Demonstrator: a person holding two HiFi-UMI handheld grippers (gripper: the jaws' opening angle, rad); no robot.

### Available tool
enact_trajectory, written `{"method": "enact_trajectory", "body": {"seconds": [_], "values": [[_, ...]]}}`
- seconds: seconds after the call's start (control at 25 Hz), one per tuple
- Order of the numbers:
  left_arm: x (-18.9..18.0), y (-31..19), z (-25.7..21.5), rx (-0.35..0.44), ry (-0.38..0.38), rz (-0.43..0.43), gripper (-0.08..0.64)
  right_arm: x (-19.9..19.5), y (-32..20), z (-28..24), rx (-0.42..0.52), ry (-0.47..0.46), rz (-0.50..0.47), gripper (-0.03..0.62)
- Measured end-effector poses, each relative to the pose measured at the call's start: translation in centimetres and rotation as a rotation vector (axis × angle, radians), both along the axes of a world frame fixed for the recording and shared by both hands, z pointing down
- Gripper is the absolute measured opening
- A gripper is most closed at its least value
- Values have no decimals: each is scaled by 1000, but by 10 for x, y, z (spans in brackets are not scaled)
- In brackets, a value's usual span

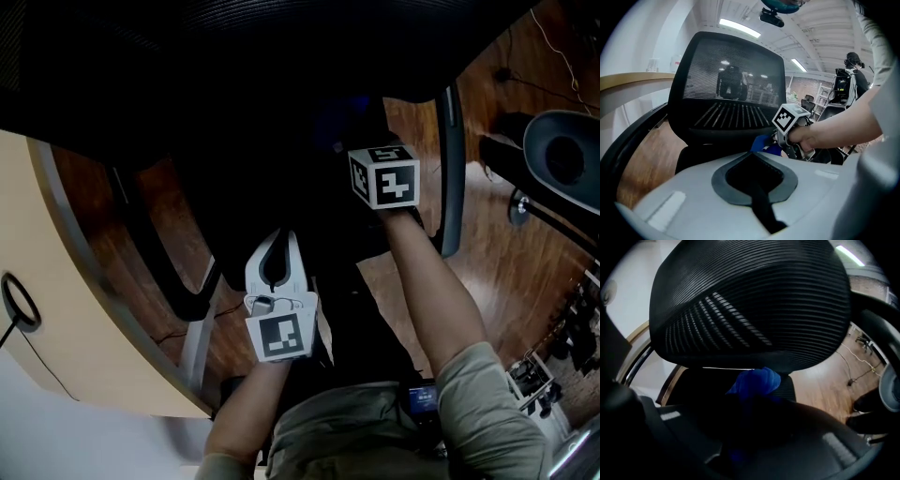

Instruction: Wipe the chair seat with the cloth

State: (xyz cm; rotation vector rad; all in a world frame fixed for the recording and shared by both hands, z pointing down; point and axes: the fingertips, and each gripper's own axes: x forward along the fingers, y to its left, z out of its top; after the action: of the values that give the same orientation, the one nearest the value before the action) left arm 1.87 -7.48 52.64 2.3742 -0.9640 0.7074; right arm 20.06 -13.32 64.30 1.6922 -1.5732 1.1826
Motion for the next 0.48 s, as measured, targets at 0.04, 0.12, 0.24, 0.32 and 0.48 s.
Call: {"method": "enact_trajectory", "body": {"seconds": [0.04, 0.12, 0.24, 0.32, 0.48], "values": [[3, 2, 1, 1, -1, 6, 5, 12, 6, 1, -6, 10, 30, 84], [9, 5, 2, 1, -2, 16, 4, 34, 18, 2, -18, 30, 84, 84], [17, 9, 5, -2, -4, 29, 4, 56, 33, 6, -31, 43, 146, 84], [21, 12, 8, -4, -4, 32, 4, 65, 40, 11, -41, 45, 164, 84], [22, 16, 14, -9, -6, 24, 5, 69, 46, 18, -45, 49, 161, 84]]}}
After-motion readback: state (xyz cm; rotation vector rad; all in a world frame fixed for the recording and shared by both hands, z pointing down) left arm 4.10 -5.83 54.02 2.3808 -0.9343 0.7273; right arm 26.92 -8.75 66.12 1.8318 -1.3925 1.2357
